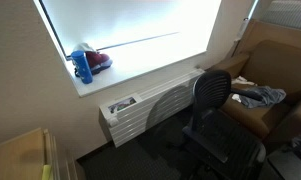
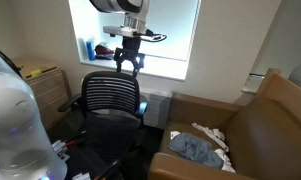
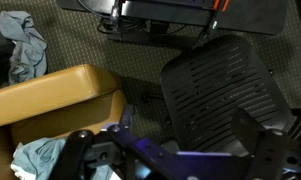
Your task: Get the blue object from the right eat and put it on the headrest of the left chair
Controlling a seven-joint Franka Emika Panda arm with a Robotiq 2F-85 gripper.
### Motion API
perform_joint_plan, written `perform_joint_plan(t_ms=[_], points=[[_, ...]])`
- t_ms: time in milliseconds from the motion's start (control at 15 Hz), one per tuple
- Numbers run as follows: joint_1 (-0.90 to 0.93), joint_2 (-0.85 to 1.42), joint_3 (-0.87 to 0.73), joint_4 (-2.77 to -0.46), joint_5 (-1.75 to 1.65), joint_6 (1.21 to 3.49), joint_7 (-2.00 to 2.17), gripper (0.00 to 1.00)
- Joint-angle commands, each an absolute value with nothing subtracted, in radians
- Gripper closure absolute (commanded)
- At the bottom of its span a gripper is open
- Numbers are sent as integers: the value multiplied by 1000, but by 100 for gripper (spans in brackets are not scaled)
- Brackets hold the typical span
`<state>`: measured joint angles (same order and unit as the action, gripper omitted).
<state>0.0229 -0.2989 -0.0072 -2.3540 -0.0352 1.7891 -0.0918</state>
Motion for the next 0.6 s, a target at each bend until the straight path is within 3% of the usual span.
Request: perform_joint_plan(t_ms=[0, 133, 533], points=[[21, -299, -5, -2353, -35, 1788, -92, 0], [21, -299, -5, -2353, -35, 1788, -92, 0], [-42, -67, -61, -2342, 20, 2243, 67, 0]])
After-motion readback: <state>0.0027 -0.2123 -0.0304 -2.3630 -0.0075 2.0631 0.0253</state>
